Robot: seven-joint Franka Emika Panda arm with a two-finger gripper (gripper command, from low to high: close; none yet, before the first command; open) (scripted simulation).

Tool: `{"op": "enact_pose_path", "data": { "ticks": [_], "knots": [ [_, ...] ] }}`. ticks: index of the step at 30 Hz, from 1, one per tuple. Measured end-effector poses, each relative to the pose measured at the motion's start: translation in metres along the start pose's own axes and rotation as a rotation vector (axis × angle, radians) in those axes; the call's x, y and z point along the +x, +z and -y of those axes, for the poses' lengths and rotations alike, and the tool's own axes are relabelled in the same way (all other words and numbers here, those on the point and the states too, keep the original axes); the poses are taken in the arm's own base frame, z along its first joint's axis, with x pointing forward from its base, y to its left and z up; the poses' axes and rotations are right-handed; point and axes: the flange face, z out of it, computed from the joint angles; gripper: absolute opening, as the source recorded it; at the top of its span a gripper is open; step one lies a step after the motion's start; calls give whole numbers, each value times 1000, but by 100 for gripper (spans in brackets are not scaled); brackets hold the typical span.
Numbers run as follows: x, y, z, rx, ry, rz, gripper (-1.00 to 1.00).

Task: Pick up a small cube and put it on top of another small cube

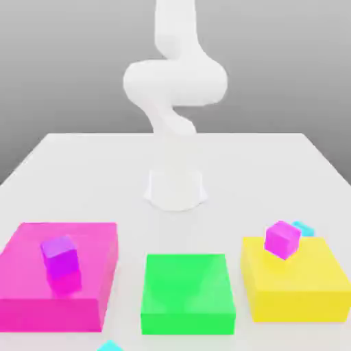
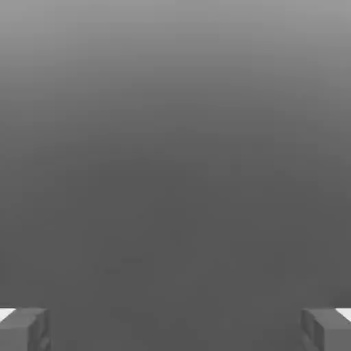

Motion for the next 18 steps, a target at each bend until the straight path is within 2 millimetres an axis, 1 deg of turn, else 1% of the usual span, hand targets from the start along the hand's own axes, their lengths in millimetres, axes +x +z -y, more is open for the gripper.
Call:
{"op": "enact_pose_path", "data": {
  "ticks": [2, 4, 7, 9, 12, 14, 18],
  "knots": [
    [-26, 40, 14, -4, -147, 67, 0],
    [-55, 76, 26, -4, -289, 129, 0],
    [-104, 123, 39, 5, -501, 221, 0],
    [-140, 151, 45, 16, -643, 280, 0],
    [-199, 186, 48, 40, -857, 369, 0],
    [-240, 206, 46, 62, -1001, 427, 0],
    [-322, 235, 31, 116, -1288, 543, 0]
  ]
}}
